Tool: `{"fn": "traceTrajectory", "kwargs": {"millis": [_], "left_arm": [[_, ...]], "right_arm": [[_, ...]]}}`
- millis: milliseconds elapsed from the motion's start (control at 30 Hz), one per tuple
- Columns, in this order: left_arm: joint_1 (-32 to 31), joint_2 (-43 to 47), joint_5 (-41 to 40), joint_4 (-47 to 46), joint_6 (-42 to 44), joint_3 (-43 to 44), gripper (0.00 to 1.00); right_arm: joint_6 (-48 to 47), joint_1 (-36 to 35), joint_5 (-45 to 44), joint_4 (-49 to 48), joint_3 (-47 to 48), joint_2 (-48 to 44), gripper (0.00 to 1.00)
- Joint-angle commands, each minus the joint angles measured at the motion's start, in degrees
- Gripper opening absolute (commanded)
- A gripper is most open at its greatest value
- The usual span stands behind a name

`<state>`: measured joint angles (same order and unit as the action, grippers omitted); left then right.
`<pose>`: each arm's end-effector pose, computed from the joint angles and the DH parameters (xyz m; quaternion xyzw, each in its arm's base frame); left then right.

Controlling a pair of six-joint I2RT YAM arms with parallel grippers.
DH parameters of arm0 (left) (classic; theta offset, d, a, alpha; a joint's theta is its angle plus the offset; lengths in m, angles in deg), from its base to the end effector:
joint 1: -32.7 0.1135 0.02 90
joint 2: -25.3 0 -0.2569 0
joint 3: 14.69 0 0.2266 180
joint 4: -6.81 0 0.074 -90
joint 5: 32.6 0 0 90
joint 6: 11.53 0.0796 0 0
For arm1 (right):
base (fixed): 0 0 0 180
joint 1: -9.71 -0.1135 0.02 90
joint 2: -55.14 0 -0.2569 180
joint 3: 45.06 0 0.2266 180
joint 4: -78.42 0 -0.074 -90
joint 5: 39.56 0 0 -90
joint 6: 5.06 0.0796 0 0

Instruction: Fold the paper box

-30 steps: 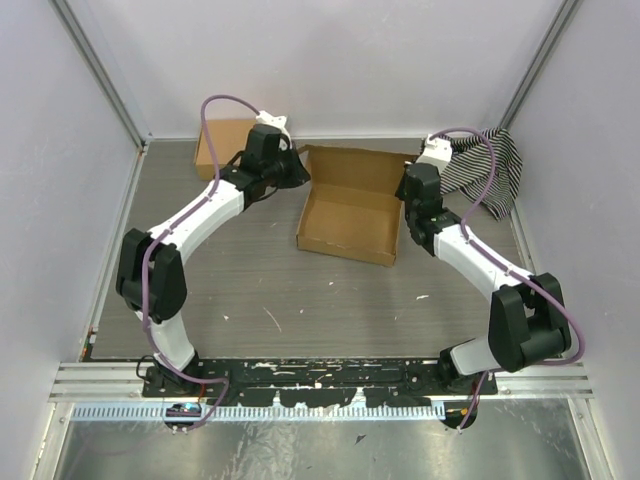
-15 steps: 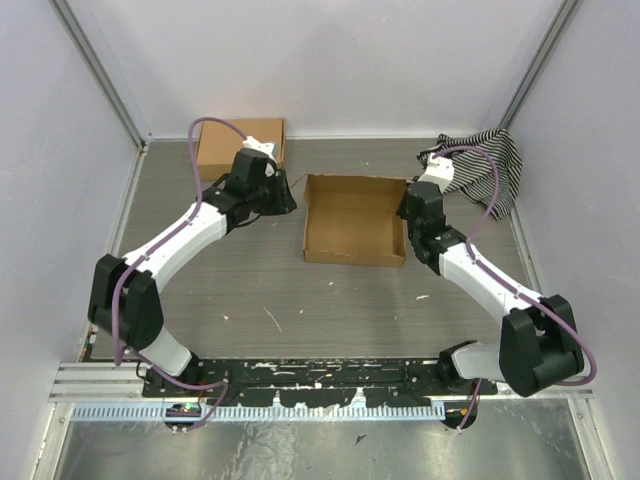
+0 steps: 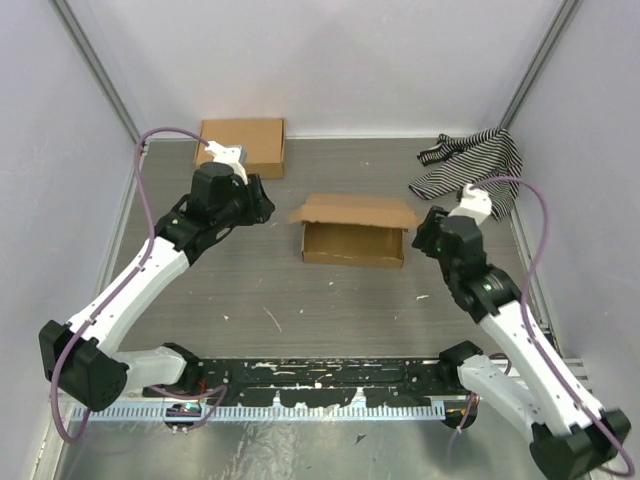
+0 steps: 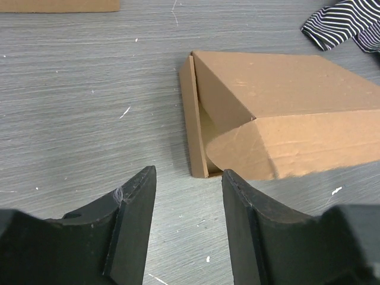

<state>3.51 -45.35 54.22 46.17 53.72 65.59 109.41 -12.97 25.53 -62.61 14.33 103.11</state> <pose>0.2567 -0.1383 0.3177 0.0196 0.8644 -0.2062 0.4582 0.1972 0.0461 0.2816 0.1248 0.8332 0.0334 0.5377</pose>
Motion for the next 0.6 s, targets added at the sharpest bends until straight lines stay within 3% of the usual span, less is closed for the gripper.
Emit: {"fn": "traceTrajectory", "kwargs": {"millis": [0, 100, 200, 367, 567], "left_arm": [[-0.1, -0.4, 0.3, -0.2, 0.4, 2.2, 0.56], [-0.1, -4.1, 2.4, 0.2, 0.0, 5.3, 0.57], [-0.2, -8.5, 4.6, 1.8, 0.5, 9.4, 0.58], [-0.2, -18.2, 9.6, 6.1, -0.2, 15.7, 0.59], [-1.0, -24.9, 12.4, 5.9, -2.7, 14.8, 0.58]], "right_arm": [[2.1, -0.1, -0.3, 10.3, 5.2, -8.4, 0.63], [1.8, -0.1, 0.4, 12.3, 9.5, -4.8, 0.71], [-0.1, 0.0, 3.2, 14.3, 15.2, 6.5, 0.74], [-0.3, 2.4, 9.5, 14.8, 21.9, 22.1, 0.73], [2.0, 8.3, 17.0, 12.6, 21.6, 30.9, 0.69]]}}
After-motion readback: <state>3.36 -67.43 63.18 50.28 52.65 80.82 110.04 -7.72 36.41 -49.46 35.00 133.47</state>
